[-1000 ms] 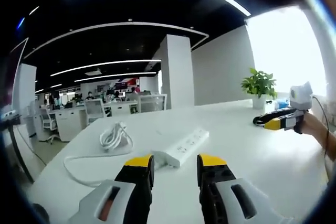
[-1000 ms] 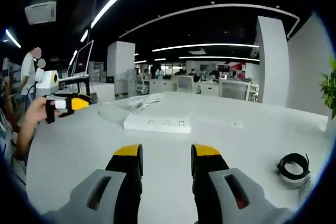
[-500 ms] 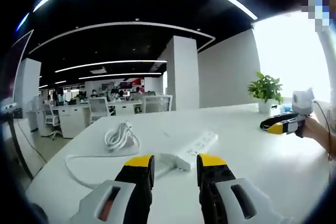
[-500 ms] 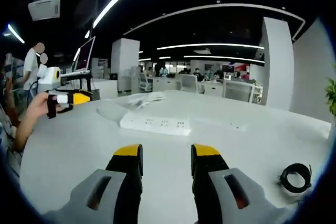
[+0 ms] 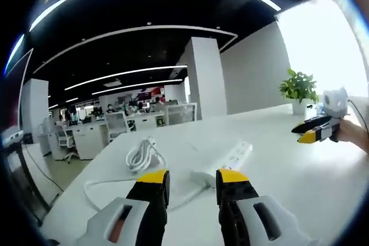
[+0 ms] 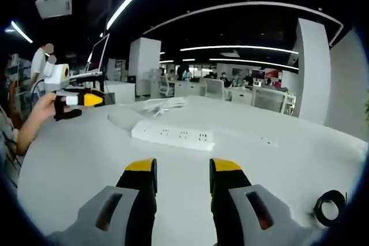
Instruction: Straighten the power strip on the desk, plug the charger into it
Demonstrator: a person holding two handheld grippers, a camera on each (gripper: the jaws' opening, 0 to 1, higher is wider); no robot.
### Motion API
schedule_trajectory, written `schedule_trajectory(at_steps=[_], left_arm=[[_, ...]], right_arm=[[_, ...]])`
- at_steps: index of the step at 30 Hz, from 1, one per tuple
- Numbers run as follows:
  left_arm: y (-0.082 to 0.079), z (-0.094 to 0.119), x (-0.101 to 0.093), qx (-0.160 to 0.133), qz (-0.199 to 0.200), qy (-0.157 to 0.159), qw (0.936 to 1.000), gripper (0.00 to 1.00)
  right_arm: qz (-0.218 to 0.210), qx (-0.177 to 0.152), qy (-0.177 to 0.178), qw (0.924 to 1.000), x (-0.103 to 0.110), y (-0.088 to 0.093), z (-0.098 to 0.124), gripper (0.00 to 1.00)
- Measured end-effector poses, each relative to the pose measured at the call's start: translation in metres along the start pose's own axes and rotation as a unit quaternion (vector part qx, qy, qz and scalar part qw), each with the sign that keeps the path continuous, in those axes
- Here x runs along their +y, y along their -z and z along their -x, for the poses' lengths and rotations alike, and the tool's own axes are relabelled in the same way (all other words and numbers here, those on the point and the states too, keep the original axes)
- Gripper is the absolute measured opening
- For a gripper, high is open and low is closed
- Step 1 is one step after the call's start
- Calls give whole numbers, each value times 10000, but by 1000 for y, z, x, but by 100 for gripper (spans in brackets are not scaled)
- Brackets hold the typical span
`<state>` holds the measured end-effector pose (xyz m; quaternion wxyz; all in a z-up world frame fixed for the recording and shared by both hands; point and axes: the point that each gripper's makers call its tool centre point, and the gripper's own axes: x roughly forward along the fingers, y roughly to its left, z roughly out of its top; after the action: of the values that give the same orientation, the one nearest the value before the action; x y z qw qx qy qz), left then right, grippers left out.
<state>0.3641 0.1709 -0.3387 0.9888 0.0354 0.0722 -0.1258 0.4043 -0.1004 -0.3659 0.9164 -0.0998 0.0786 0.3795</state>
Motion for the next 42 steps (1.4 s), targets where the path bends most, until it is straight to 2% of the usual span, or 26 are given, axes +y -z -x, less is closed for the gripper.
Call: schedule_trajectory(at_steps=[3, 6, 15, 26, 31, 34, 39, 42], left_arm=[[-1, -5, -2, 45, -31, 47, 10000, 33], [0, -10, -4, 145, -96, 44, 9998, 33], [-5, -20, -4, 166, 51, 96, 9998, 33], [-16, -35, 8, 71, 210, -87, 9997, 33], [-19, -46, 5, 28, 130, 17, 9999, 33], [-16, -53, 1, 22, 121, 105, 9999, 32], [2, -62, -7, 183, 164, 331, 9991, 32], [10, -63, -8, 233, 65, 335, 9991, 32]], right_arm=[[12, -12, -19, 10000, -2, 0, -4, 35], [177, -194, -102, 9996, -1, -6, -8, 35], [268, -113, -181, 9994, -2, -3, -21, 35], [258, -11, -237, 9994, -8, 2, -36, 34], [180, 36, -239, 9995, -15, 5, -45, 34], [96, 53, -267, 9996, -18, 6, -50, 34], [11, 69, -258, 9996, -26, 7, -61, 33], [-16, 88, -267, 9996, -28, 9, -66, 33]])
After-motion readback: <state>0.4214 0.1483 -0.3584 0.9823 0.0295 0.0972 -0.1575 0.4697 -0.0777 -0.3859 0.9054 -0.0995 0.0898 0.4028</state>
